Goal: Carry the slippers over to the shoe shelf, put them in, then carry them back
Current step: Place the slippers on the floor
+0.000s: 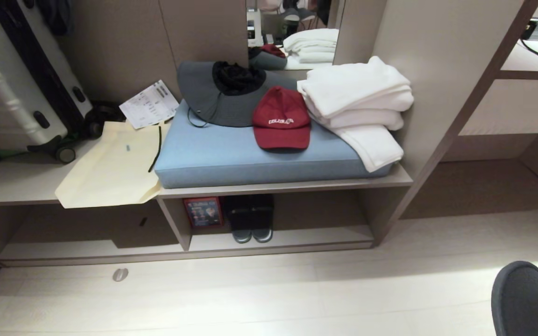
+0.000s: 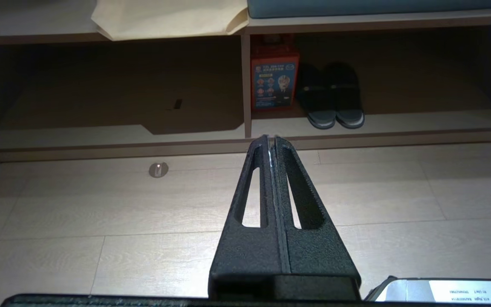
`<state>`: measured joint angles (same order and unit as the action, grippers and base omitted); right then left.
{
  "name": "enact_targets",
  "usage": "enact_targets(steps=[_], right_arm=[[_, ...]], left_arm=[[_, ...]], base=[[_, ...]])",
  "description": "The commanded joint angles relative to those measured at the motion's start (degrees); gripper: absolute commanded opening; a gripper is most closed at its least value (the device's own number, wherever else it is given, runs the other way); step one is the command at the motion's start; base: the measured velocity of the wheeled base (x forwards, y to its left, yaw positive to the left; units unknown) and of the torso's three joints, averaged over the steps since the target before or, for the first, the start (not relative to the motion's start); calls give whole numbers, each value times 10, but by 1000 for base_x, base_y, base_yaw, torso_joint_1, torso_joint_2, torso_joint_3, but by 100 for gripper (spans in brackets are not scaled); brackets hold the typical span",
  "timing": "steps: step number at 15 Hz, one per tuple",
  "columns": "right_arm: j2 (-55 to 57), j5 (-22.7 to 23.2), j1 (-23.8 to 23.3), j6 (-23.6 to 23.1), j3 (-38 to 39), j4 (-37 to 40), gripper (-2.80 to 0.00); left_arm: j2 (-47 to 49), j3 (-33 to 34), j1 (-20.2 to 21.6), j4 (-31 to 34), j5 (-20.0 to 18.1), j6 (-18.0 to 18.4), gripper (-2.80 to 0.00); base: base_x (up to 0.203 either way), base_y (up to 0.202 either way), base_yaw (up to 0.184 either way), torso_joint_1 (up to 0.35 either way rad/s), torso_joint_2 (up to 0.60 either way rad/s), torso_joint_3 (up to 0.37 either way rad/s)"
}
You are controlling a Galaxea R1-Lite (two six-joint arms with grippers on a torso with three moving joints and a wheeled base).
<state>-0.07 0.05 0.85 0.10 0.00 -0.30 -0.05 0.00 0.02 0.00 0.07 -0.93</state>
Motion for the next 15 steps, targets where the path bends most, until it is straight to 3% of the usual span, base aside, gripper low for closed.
enact_targets(steps=[1,15], right_arm=[[1,0,0,0,0,0,-280],[1,-1,0,0,0,0,-280]], left_arm=[[0,0,0,0,0,-1,-280],[0,0,0,0,0,0,-280]], base=[[0,0,0,-1,-1,195],[0,0,0,3,2,201]])
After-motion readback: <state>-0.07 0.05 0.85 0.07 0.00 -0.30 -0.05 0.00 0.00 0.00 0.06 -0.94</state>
